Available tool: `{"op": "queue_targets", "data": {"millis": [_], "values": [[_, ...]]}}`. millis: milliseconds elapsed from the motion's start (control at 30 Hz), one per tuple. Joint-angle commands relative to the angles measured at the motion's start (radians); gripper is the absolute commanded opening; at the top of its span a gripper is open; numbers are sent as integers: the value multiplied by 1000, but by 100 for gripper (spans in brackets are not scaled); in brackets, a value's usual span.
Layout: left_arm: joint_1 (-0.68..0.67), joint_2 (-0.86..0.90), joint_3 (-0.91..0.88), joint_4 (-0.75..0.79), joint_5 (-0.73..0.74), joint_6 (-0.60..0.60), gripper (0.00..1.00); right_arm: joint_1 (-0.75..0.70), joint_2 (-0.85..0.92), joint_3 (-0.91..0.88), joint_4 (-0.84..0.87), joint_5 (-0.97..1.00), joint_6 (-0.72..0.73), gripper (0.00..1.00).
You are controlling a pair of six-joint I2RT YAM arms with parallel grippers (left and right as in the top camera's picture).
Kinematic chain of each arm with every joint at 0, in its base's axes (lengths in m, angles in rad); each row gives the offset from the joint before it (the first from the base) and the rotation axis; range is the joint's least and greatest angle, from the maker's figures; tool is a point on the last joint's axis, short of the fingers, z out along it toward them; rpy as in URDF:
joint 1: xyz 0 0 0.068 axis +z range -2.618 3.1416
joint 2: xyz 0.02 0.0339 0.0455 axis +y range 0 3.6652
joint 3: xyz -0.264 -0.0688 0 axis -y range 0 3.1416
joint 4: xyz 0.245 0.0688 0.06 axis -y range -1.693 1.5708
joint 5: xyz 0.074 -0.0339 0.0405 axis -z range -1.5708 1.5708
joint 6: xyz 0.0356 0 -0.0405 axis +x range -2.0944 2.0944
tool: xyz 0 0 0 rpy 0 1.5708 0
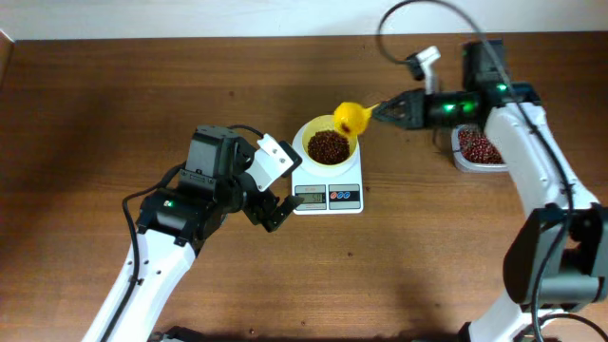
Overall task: Scoop item into bowl and weigh 50g on scale
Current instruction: 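Carry the empty scoop right to the clear bean container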
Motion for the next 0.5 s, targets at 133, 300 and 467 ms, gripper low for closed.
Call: {"op": "queue_targets", "data": {"millis": [133, 300, 467], "values": [[4, -10, -3, 1, 11, 13, 99, -233, -8, 22, 3, -69, 318, 4], [4, -10, -3, 1, 11, 13, 99, -395, -8, 22, 2, -69, 319, 4], [4, -10, -3, 1, 11, 13, 99, -563, -8, 22, -16, -68, 230, 4]]}}
